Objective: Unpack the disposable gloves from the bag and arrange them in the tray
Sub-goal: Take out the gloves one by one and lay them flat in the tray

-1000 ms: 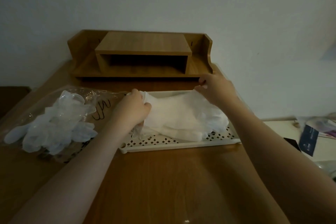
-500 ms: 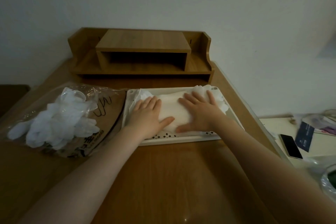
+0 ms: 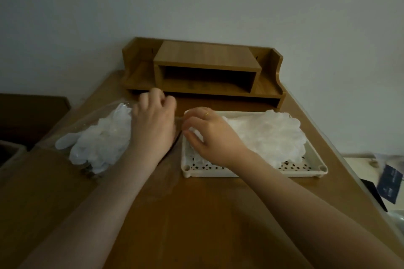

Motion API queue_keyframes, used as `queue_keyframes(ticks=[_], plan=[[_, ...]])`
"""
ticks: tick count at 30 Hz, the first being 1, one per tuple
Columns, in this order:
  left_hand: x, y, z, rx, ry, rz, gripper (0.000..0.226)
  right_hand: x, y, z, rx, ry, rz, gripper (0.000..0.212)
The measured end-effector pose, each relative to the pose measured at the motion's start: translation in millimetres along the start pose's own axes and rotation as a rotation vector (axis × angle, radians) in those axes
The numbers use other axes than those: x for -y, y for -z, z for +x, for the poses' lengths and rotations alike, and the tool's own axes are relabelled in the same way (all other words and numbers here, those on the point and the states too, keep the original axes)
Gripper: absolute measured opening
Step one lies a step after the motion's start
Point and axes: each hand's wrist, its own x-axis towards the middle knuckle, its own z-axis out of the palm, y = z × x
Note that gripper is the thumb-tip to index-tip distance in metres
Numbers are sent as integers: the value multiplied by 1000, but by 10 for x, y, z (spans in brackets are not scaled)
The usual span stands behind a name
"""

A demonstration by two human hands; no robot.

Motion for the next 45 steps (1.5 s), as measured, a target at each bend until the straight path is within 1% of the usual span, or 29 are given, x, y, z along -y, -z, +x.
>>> queue_keyframes(ticks=[1,3,4,6,7,9,11,12,13,14,16,17,18,20,22,25,27,29,31,32,36,37,39,40,41,42,43,44,45], plan=[[72,28,-7,70,96,72,26,68,-70,46,19,34,26,16],[242,38,23,227,231,101,28,185,-200,139,124,62,82,18],[358,21,47,281,268,66,24,253,-268,188,230,48,92,20],[510,-34,125,294,277,-67,19,316,-379,259,517,-46,0,24],[552,-52,155,295,280,-154,20,343,-431,291,626,-97,-77,24],[576,-60,191,310,358,-463,13,351,-550,350,730,-145,-206,29],[532,-15,202,312,496,-854,4,294,-607,404,754,-269,-242,50],[491,14,202,298,550,-988,3,238,-621,426,727,-323,-213,57],[492,33,202,276,589,-1074,6,211,-646,483,701,-348,-184,57],[478,31,199,252,616,-1137,8,186,-648,510,686,-365,-170,51],[448,16,192,207,637,-1208,9,158,-686,548,651,-390,-205,24],[439,-1,188,189,637,-1224,9,168,-697,560,623,-401,-224,20],[434,-20,187,168,635,-1231,11,170,-704,559,600,-412,-228,26],[440,-43,188,123,616,-1232,18,165,-696,555,519,-439,-93,28],[469,-49,184,79,578,-1217,30,170,-635,571,363,-465,147,21],[511,-41,154,31,561,-1108,42,219,-476,624,83,-533,452,18],[536,-59,145,-22,570,-1013,40,252,-352,641,-105,-607,622,19],[547,-99,150,-84,551,-879,36,254,-229,630,-239,-693,794,19],[545,-173,160,-90,485,-716,34,234,-98,604,-329,-792,979,24],[545,-216,157,-55,453,-648,35,216,-54,586,-369,-829,1073,27],[485,-360,90,187,401,-511,38,147,103,486,-502,-899,1371,28],[461,-356,80,178,396,-480,38,133,143,456,-523,-891,1424,28],[400,-315,77,36,334,-438,42,121,236,407,-555,-859,1524,30],[356,-282,85,-28,275,-490,47,108,280,389,-576,-853,1580,31],[291,-234,93,-41,194,-598,58,86,322,367,-595,-854,1641,31],[208,-181,90,-3,99,-754,73,64,365,340,-612,-860,1690,30],[126,-141,67,72,22,-922,87,58,397,317,-618,-869,1718,28],[50,-108,34,151,-38,-1049,95,43,423,296,-610,-872,1731,26],[-23,-76,14,217,-85,-1137,93,14,446,265,-589,-865,1748,26]])
